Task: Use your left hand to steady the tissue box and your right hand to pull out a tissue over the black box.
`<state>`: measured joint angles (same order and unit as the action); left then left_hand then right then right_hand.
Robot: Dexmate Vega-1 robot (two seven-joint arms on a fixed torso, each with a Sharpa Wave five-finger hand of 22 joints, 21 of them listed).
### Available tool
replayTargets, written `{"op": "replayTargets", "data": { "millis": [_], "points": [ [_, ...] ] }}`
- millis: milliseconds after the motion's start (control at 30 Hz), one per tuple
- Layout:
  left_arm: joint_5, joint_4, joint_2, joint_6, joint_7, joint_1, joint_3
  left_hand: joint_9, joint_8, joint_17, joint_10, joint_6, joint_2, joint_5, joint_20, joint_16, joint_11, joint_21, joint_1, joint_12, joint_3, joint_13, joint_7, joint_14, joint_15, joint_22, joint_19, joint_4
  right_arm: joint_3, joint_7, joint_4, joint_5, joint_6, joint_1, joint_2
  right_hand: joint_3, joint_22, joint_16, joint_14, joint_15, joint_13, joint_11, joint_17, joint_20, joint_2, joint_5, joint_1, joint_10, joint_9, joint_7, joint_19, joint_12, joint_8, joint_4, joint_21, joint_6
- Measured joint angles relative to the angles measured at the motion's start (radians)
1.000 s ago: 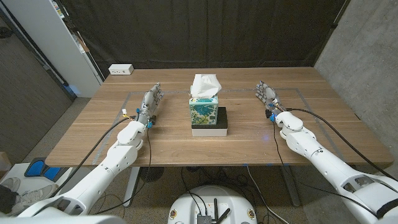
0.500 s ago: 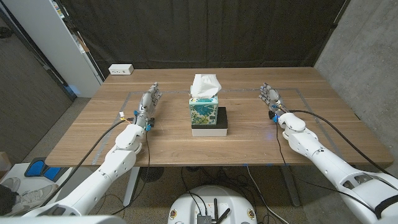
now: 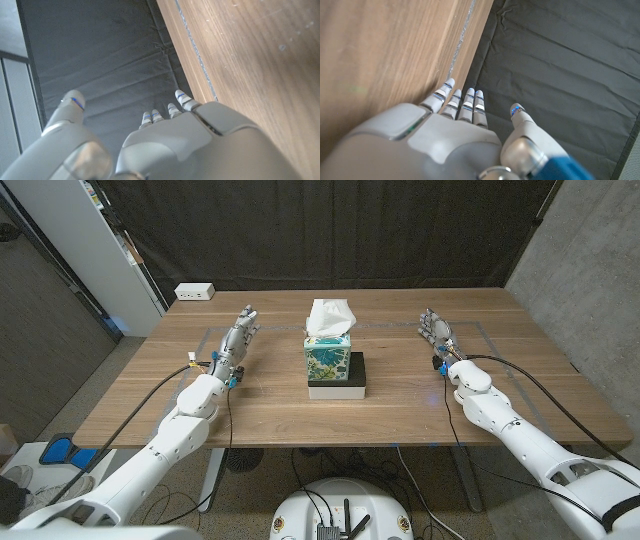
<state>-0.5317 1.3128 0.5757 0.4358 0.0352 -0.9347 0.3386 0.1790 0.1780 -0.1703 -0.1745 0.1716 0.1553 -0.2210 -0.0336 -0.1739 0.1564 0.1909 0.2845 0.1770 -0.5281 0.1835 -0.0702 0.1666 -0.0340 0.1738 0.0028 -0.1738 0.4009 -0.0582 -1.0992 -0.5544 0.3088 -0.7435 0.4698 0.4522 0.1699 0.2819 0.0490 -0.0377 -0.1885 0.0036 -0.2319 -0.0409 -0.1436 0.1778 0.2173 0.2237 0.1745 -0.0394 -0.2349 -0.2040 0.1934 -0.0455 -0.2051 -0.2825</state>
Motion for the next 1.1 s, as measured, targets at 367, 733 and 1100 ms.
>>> {"op": "replayTargets", "data": {
  "millis": [367, 733, 1100],
  "points": [
    [0.151, 0.117, 0.155, -0.106, -0.048, 0.014, 0.034, 0.005, 0.000, 0.000, 0.004, 0.002, 0.040, -0.093, -0.002, 0.000, -0.042, -0.010, 0.127, 0.000, 0.137, 0.005, 0.062, 0.000, 0.000, -0.002, -0.076, -0.003, -0.001, -0.050, -0.043, 0.021, -0.009, -0.015, 0.005, 0.000, 0.000, 0.000, 0.004, -0.004, 0.000, 0.000, 0.000, 0.000, -0.005, 0.000, -0.005, 0.000, 0.000, -0.004, 0.000, 0.000, 0.000, 0.000, 0.000, -0.003],
    [0.242, 0.171, 0.212, -0.172, -0.100, 0.004, 0.040, 0.005, 0.008, 0.000, 0.004, 0.002, 0.042, -0.109, -0.002, 0.000, -0.042, -0.010, 0.142, 0.004, 0.157, 0.005, 0.062, 0.000, 0.000, -0.002, -0.076, 0.000, -0.005, -0.081, -0.091, 0.035, -0.023, -0.033, 0.019, -0.004, 0.000, 0.000, 0.009, 0.002, 0.000, 0.000, 0.000, 0.004, -0.005, 0.000, -0.005, 0.000, 0.000, -0.004, -0.003, 0.000, 0.000, 0.004, 0.000, -0.003],
    [0.253, 0.190, 0.229, -0.176, -0.107, -0.010, 0.040, 0.005, 0.016, 0.000, 0.004, -0.002, 0.039, -0.123, -0.002, 0.000, -0.042, -0.010, 0.145, 0.012, 0.180, 0.005, 0.058, 0.000, 0.000, -0.001, -0.076, 0.001, -0.005, -0.093, -0.094, 0.044, -0.027, -0.032, 0.018, -0.008, 0.000, 0.000, 0.009, 0.002, 0.000, 0.000, 0.005, 0.004, -0.005, 0.000, -0.005, 0.000, 0.004, -0.004, -0.003, 0.000, 0.000, 0.008, 0.000, -0.003]
  ]
}}
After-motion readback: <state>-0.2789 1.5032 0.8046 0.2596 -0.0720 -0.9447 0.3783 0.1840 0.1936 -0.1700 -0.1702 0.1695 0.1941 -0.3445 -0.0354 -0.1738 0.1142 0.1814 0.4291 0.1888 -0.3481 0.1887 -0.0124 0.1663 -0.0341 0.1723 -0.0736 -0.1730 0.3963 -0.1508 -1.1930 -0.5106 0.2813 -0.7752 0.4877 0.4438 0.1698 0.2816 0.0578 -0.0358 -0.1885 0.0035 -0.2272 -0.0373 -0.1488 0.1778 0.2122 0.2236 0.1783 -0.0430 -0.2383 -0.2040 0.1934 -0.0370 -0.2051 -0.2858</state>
